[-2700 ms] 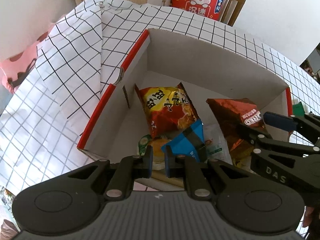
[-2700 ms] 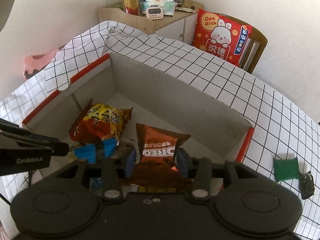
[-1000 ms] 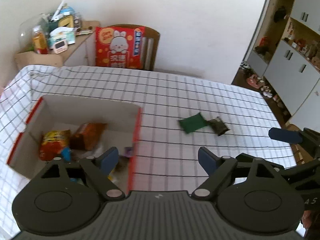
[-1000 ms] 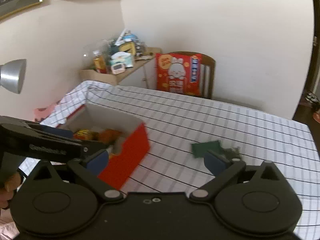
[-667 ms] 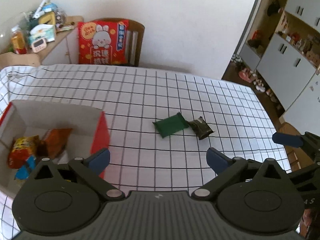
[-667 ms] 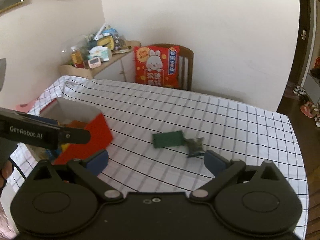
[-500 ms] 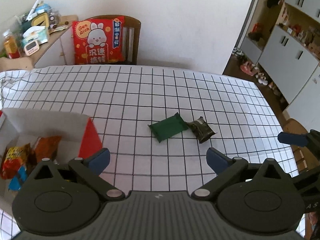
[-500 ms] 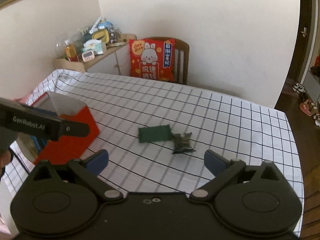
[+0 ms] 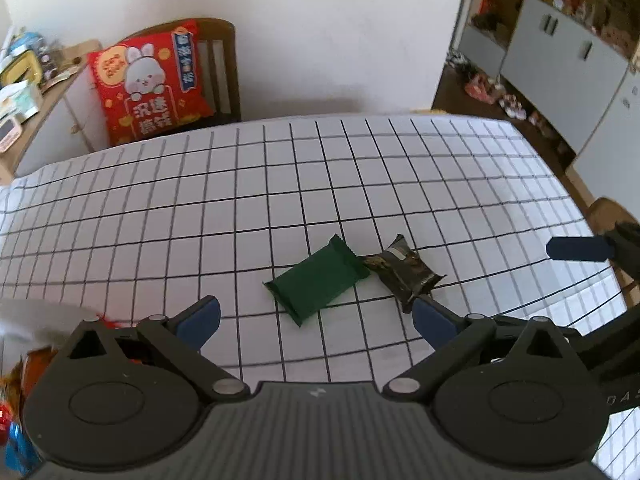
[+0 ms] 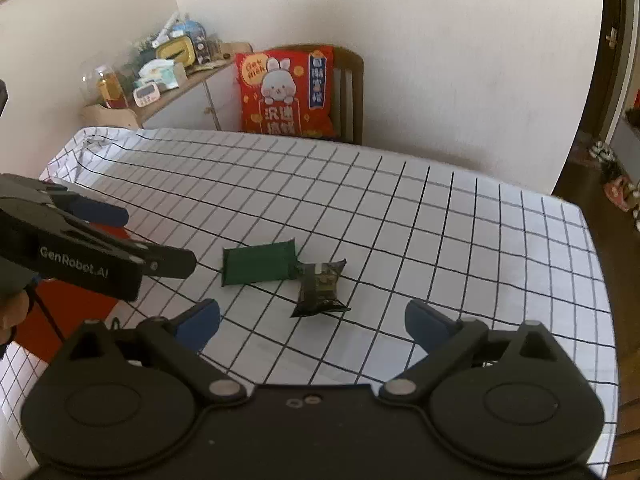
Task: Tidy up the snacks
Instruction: 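Move both tools back toward the green bar and dark wrapped snack, then grasp the green chocolate bar with the left tool while the right tool grasps the dark wrapped snack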
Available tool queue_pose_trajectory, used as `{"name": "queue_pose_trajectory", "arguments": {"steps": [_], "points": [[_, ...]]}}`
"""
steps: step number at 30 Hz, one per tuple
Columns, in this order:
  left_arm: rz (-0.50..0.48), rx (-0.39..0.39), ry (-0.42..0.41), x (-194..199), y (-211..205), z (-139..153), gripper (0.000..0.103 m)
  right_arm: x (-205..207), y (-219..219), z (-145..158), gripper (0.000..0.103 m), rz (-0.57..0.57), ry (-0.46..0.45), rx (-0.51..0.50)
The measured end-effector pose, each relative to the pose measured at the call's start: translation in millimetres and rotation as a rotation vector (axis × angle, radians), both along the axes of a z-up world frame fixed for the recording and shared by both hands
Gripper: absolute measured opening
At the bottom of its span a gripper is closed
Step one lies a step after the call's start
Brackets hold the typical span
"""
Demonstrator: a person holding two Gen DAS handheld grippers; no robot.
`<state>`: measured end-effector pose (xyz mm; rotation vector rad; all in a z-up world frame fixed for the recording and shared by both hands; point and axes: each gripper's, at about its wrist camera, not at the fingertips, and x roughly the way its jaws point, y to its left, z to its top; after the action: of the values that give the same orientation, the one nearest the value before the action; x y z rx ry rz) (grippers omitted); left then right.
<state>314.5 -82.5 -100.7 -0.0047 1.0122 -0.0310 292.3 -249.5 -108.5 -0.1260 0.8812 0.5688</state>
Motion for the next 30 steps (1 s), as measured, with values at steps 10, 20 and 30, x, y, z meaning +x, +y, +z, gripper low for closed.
{"name": "queue_pose_trajectory", "arguments": {"steps": [10, 20, 30], "points": [[-0.098, 0.048, 0.064, 48, 2, -43, 0.102, 41, 16, -37, 0.088, 0.042, 0.086, -0.005], [-0.218, 0.078, 0.113, 72, 0, -75, 0.091, 56, 42, -65, 0.070, 0.136, 0.108, -0.101], [-0.319, 0.112, 0.136, 75, -6, -93, 0.065, 67, 50, -78, 0.053, 0.152, 0.117, -0.112]]}}
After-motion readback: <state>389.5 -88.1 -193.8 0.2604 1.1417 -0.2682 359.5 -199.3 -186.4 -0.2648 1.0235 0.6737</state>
